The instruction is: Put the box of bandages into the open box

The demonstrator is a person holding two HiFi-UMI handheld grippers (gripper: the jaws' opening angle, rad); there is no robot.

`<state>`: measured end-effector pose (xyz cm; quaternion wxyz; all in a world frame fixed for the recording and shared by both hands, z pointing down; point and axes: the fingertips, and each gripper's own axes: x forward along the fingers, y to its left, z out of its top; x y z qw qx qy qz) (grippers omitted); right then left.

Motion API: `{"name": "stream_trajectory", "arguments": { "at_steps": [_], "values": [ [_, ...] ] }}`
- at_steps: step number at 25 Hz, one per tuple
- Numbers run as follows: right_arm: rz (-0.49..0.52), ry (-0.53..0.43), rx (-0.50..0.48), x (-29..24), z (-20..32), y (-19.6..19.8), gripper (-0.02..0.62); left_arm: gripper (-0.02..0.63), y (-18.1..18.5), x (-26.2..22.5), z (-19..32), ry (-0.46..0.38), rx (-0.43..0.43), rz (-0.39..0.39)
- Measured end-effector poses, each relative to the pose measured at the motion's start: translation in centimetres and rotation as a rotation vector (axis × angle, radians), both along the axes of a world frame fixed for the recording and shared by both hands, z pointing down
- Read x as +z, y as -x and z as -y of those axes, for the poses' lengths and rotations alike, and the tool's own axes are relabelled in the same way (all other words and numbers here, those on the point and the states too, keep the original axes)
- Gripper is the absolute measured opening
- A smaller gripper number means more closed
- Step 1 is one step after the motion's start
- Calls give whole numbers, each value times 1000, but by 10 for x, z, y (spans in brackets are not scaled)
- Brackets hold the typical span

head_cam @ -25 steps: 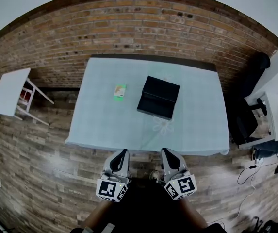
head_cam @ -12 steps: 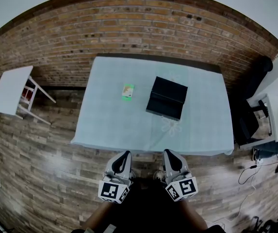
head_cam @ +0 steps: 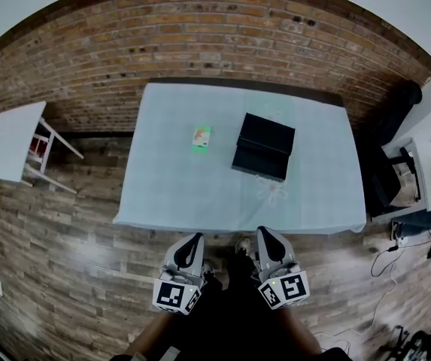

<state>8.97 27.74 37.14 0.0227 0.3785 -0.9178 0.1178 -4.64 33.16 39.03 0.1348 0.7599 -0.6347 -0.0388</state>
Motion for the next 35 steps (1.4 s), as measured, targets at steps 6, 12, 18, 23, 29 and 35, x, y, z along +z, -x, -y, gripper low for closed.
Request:
{"name": "stream_trajectory", "arguments": {
  "at_steps": [6, 12, 18, 23, 29, 35],
  "values": [
    [-4, 1, -17, 8, 26, 8, 2, -2, 7, 6, 25, 6, -17, 8],
    [-4, -17, -38, 3, 64, 14, 2, -2, 11, 5, 60, 7, -32, 20],
    [-11, -12, -53, 6, 107, 2, 2, -2, -6, 10, 106, 11, -25, 23],
    [-17, -17, -89, 8, 146, -8, 2, -2, -22, 12, 144, 25, -41, 38],
    [3, 7, -112, 16, 187, -19, 2, -2, -36, 0, 183, 47, -79, 71],
    [3, 17, -160, 21, 201, -20, 2, -2, -39, 6, 197, 70, -104, 99]
  ]
}}
